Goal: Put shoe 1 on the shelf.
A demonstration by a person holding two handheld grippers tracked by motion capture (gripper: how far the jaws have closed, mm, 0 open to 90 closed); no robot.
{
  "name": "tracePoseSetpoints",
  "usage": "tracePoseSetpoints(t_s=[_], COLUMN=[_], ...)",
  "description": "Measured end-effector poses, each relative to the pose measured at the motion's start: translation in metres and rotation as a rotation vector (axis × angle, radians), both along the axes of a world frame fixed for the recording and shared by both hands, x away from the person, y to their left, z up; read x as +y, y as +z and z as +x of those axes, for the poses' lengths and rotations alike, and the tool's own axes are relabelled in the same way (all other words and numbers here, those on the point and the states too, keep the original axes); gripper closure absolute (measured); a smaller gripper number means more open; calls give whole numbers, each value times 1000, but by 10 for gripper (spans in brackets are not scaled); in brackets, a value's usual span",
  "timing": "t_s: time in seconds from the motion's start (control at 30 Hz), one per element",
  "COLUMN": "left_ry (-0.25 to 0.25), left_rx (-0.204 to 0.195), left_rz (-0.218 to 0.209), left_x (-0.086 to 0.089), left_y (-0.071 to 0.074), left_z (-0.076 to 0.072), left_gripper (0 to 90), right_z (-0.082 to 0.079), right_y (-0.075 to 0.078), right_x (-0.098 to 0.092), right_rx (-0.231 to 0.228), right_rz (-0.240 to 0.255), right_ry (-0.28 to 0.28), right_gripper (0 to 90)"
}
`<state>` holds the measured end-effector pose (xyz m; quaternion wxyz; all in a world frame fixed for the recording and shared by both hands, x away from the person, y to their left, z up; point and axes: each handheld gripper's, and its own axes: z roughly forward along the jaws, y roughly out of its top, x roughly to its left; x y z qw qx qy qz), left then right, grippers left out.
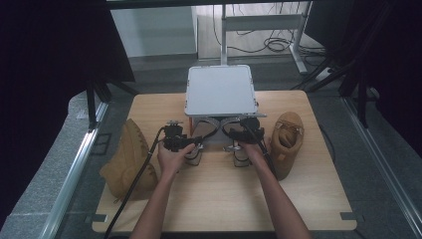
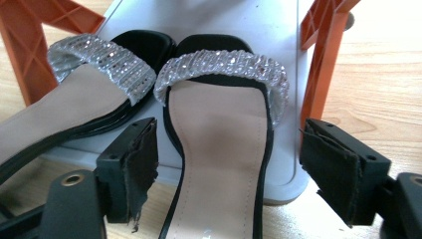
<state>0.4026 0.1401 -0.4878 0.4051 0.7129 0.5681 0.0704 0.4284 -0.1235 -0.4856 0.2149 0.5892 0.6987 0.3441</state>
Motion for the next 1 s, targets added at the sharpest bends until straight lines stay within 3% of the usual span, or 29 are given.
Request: tracePoseSetpoints(t_s=[0.4, 0.67, 1.0], left_ry=[1, -18, -67], left_rx=[-10, -53, -111], left_rz=[-11, -24, -38], left_x=[2, 6, 13], left_y=[4, 13, 16], left_z=[-2, -14, -41], left_gripper=[277, 279, 298], right_z=[-5, -31, -65], right_y=[6, 19, 24], right_x=[1, 3, 1], right_rx=[-6, -53, -102], right_rz=[37, 69, 48], right_ry=[12, 51, 107], right_gripper=[241, 257, 270])
